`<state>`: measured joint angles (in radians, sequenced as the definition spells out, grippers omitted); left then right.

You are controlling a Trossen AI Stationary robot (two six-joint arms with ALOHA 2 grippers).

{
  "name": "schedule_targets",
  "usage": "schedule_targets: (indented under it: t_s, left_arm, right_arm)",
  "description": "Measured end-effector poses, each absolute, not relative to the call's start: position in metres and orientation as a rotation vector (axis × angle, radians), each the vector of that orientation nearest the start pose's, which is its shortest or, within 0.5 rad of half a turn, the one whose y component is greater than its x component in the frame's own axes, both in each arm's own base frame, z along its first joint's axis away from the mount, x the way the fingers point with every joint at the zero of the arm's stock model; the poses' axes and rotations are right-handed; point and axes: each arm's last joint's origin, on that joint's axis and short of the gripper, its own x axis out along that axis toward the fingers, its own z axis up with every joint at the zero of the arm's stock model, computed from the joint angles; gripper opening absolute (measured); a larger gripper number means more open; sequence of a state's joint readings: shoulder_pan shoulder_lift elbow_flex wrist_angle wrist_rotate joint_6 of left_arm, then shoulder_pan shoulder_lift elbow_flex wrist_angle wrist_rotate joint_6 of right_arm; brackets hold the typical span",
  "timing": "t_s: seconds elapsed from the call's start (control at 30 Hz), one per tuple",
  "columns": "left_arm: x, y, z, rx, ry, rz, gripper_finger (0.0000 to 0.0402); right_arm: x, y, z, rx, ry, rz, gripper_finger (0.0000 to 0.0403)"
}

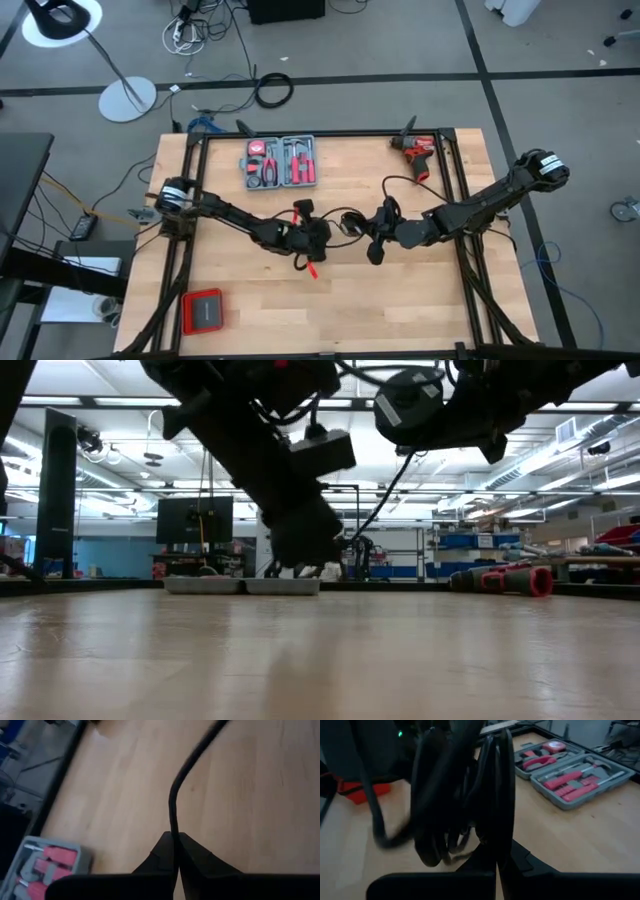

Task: Coil cords

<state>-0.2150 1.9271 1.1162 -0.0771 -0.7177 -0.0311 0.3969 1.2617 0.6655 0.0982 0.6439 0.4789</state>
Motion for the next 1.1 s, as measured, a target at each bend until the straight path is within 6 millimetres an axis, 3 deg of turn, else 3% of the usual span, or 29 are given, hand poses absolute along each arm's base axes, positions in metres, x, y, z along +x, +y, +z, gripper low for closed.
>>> schedule_targets:
  t_s: [0.8,1.1]
  left_arm:
    - [0.354,-0.056,0.22,0.459,0.659,0.608,0.0013]
    - [0.362,-0.058,0.242,0.446,0.576,0.577,0.0013]
  right_arm:
    - [0.24,0.084,0.214,0.279,0.487,-0.266,0.0]
    - [0.244,0.075,0.211,0.345,0.518,-0.258,0.0]
